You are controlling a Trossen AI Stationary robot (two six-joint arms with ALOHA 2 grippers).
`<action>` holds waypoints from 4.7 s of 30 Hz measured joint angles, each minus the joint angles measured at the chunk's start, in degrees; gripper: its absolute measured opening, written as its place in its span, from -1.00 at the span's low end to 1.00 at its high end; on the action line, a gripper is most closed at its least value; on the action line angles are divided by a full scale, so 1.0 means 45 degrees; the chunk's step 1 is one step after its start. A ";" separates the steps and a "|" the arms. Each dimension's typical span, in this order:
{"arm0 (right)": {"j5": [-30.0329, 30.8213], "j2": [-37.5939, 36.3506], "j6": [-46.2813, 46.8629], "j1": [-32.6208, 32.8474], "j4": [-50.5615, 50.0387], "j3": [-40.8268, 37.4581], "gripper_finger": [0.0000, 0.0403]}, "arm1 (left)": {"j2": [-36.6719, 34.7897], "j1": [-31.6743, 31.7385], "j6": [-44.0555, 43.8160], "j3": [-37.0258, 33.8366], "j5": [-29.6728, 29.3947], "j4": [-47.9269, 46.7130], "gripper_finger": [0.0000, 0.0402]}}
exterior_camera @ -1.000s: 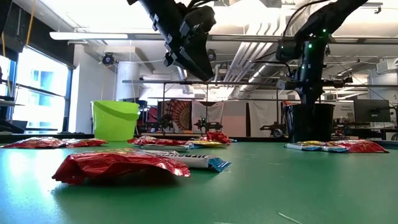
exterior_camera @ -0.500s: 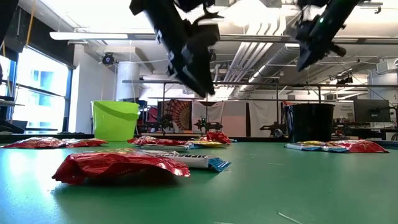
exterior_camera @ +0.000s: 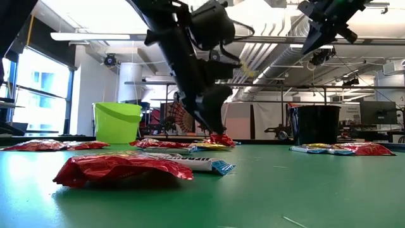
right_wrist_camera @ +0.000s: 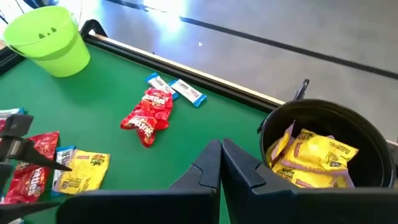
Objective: Sort candy by brand, put in halloween buckets
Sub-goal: Put the yellow candy into the black bucket
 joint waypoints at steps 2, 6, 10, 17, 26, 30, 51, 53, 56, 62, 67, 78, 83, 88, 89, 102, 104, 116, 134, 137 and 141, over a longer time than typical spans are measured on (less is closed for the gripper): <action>0.0266 0.0025 0.0034 0.0319 0.0008 0.0000 -1.00 | 0.0159 0.0003 -0.0055 0.0005 -0.0312 0.0066 0.13; 0.1544 0.0037 0.0050 0.1026 0.0027 0.0000 -1.00 | 0.0486 0.0090 -0.0088 0.0013 -0.0072 0.0073 0.13; 0.2881 0.0032 0.0074 0.1691 0.0074 0.0000 -1.00 | 0.0762 0.0165 -0.0132 0.0019 0.0267 -0.0089 0.13; 0.3021 0.0028 0.0337 0.2395 0.0113 0.0000 -1.00 | 0.0781 0.0209 -0.0239 0.0024 0.0230 -0.0285 -0.08; 0.3408 0.0028 0.0360 0.2983 0.0120 0.0000 -1.00 | 0.0703 0.0257 -0.0025 0.0124 0.0416 -0.0506 -0.93; 0.3543 0.0028 0.0344 0.3270 0.0125 0.0000 -1.00 | 0.0530 0.0272 -0.0015 0.0439 0.0903 -0.0603 -0.95; -0.2430 0.1323 -0.2411 0.6039 0.2636 0.0000 -0.75 | -0.2071 0.1463 -0.2064 0.0656 1.0012 0.2258 -1.00; -0.2856 0.1714 -0.2756 0.6080 0.3381 0.0000 -0.61 | -0.2071 0.1549 -0.2440 0.0656 1.0777 0.2925 -1.00; -0.3564 0.2187 -0.2864 0.6075 0.4331 0.0000 -0.39 | -0.2071 0.1603 -0.2933 0.0656 1.1702 0.3753 -1.00; -0.4920 0.2383 -0.2467 0.6070 0.4603 0.0000 -0.16 | -0.2066 0.1598 -0.3127 0.0656 1.2429 0.4432 -1.00; -0.5677 0.2458 -0.2054 0.6046 0.4650 0.0000 -0.17 | -0.2066 0.1598 -0.3254 0.0651 1.2618 0.4659 -1.00; -0.5489 0.3611 -0.2280 0.6027 0.5502 0.0000 -0.18 | -0.2066 0.1574 -0.4044 0.0646 1.3359 0.6530 -1.00; -0.5433 0.3811 -0.2315 0.6022 0.5664 0.0000 -0.37 | -0.2066 0.1579 -0.4042 0.0646 1.3348 0.6483 -1.00; -0.5431 0.3638 -0.2359 0.6017 0.5584 0.0000 -0.88 | -0.2066 0.1574 -0.3939 0.0649 1.3235 0.6502 -0.99; -0.5427 0.3599 -0.2407 0.6017 0.5561 0.0000 -0.94 | -0.2069 0.1574 -0.3848 0.0651 1.3138 0.6506 -0.98; -0.5071 0.3035 -0.1381 0.5885 0.4536 -0.0005 -0.97 | -0.2262 0.1622 -0.2676 0.0651 0.9165 0.6699 -0.45; -0.4745 0.2735 -0.1160 0.5754 0.4297 -0.0005 -0.98 | -0.2460 0.1656 -0.2396 0.0651 0.8464 0.6659 -0.36; 0.0986 0.0145 0.4287 0.2815 -0.0854 0.0000 -0.99 | -0.3108 0.1663 -0.1555 0.0646 0.6594 0.6557 -0.18; 0.1419 0.1571 0.5357 -0.3659 -0.0502 0.0000 -1.00 | -0.3115 0.1153 -0.1419 0.0641 0.6193 0.6422 -0.19; 0.0263 0.2202 0.4203 -0.4844 0.0519 0.0000 -1.00 | -0.3115 0.1065 -0.1419 0.0641 0.6193 0.6422 -0.19; -0.1231 0.3075 0.2958 -0.6306 0.1175 0.0000 -1.00 | -0.3115 0.0971 -0.1422 0.0641 0.6193 0.6422 -0.19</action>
